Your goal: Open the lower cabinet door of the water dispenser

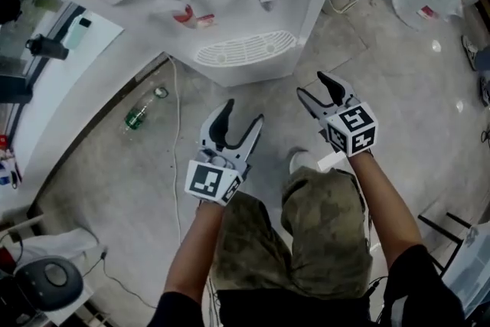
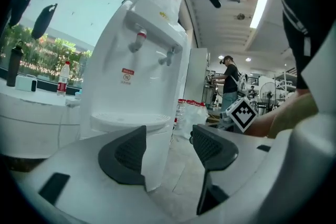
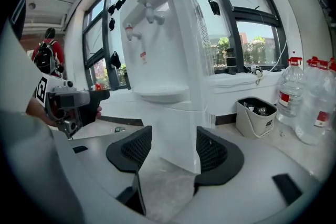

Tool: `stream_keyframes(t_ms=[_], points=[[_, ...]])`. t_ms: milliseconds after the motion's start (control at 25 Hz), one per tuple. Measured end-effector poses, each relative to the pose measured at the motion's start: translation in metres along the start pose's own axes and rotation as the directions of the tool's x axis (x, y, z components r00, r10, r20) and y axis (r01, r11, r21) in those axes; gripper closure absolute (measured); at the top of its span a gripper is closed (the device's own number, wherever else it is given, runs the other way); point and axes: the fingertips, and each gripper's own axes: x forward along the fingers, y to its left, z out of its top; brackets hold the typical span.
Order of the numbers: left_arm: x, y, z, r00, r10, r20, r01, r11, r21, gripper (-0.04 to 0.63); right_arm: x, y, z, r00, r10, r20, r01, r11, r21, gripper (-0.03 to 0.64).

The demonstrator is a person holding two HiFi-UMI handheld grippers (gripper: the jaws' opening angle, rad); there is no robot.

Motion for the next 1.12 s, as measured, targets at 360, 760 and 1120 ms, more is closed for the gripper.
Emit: stream_keyframes(t_ms=[360,760,1120], points=[[0.025,0.006,-0.041,0.997,-0.032,0.074,0.029,0.999,0.029,0.341,0.021,-0.024,-0.019,0.996,-0.026,0.081,0.023,0.999,0.031,0.383],[0.026,-0.005,-0.062,0.996,-0.069,0.06,0.067,0.997,0.041,0.337,0.045,-0.033,-0.016,0.991,-0.021,0.132,0.023,1.0,-0.016,0.383],[0.026,0.005,-0.067,0.998,-0.051,0.043,0.049,0.998,0.051,0.337,0.078,-0.043,-0.004,0.99,-0.026,0.141,0.035,0.997,-0.063,0.374]])
